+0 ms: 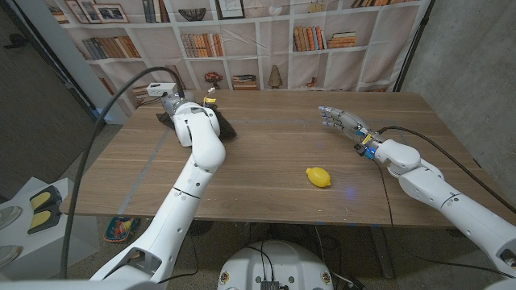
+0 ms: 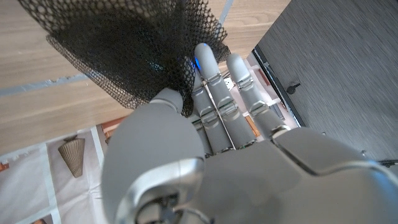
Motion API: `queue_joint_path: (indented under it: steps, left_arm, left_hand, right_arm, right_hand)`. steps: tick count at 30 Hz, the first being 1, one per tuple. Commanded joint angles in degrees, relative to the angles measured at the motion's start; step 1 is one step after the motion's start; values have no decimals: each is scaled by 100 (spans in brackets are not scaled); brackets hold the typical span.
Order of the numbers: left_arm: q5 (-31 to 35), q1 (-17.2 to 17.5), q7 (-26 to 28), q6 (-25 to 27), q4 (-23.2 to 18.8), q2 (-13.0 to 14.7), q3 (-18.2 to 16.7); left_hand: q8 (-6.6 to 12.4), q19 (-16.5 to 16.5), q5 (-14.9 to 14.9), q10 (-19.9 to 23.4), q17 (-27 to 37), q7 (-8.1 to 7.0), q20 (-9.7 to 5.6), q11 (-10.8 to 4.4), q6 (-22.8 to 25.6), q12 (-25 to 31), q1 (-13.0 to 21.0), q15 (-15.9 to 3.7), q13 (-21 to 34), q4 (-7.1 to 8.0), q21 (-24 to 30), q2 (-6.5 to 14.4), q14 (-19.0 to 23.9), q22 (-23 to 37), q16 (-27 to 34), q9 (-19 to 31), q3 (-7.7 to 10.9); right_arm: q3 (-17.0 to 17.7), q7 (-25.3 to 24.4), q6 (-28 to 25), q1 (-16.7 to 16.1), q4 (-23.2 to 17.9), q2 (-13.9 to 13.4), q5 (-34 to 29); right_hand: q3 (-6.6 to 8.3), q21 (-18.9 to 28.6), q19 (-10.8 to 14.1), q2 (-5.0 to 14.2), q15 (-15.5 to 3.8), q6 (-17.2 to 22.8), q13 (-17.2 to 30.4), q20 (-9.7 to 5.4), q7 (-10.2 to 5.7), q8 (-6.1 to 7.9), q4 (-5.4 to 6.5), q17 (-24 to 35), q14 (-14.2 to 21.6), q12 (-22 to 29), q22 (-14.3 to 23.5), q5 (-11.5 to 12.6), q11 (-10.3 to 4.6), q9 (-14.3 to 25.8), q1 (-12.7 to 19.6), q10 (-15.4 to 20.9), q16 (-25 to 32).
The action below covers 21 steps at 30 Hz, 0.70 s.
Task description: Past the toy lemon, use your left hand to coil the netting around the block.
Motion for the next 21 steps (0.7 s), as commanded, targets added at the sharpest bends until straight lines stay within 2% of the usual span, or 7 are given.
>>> queue_joint_path:
  steps: [1,8,9,10,14,18,21]
  left_arm:
    - [-275,-360,211,95,44,-187,-349]
    - [-282,-882,62,160,618,-90,-368]
    - [-188,-1054,-52,146,832,-59,-364]
    - [-182,-1067,-80,173,843,-37,-344]
    - [-87,-1462,-221,192,1409,130,-272]
    - [-223,-1707,-68,291,1817,330,-122]
    - [-476,-1867,266,488,2122,436,2]
  left_hand:
    - [54,-21,58,-209,70,348,1,-194,375,52,32,-303,100,42,53,-27,15,-17,-5,400,30]
    - [64,-39,102,-205,149,360,-1,-189,383,98,31,-300,224,48,100,-56,19,-45,-14,466,51]
    - [65,-38,107,-209,158,358,-1,-183,387,101,35,-301,239,46,107,-59,18,-50,-15,471,55]
    - [63,-37,110,-210,164,361,-1,-191,388,100,35,-300,243,48,110,-58,23,-53,-14,472,58]
    - [41,-48,125,-214,195,363,5,-182,378,88,37,-299,247,49,126,-64,20,-67,-20,465,69]
    - [26,-60,134,-212,216,356,6,-178,386,78,30,-294,245,58,137,-68,23,-79,-23,454,74]
    - [15,-59,142,-204,236,355,8,-183,399,56,32,-299,219,61,150,-65,26,-89,-26,445,84]
  right_arm:
    - [-82,82,25,162,162,96,-36]
    - [-106,30,-97,210,147,122,-41]
    - [-108,1,-133,217,139,127,-47]
    - [-108,-2,-137,216,136,126,-47]
    - [-133,-18,-165,258,172,149,-75]
    - [-143,-97,-267,271,148,164,-88]
    - [-168,-110,-284,307,185,192,-112]
  right_hand:
    - [-1,-11,1,41,-3,20,27,-34,-5,-12,-25,20,29,-21,12,12,-8,32,17,32,16]
    - [-2,-11,1,42,-2,18,27,-32,-7,-12,-27,19,26,-23,12,11,-6,32,18,30,14]
    - [-2,-11,1,42,-4,16,27,-32,-6,-12,-27,19,27,-24,12,11,-6,32,18,26,14]
    - [-3,-12,1,42,-2,16,27,-30,-6,-12,-27,19,26,-23,12,11,-6,32,17,30,14]
    - [-5,-11,1,41,-1,20,28,-32,-5,-11,-27,19,25,-23,12,10,-4,32,15,30,14]
    - [-5,-12,0,43,0,19,27,-31,-2,-11,-27,19,24,-21,12,10,-9,32,16,34,13]
    - [-5,-12,0,43,2,18,28,-34,-1,-11,-28,19,24,-23,12,10,-3,32,16,30,12]
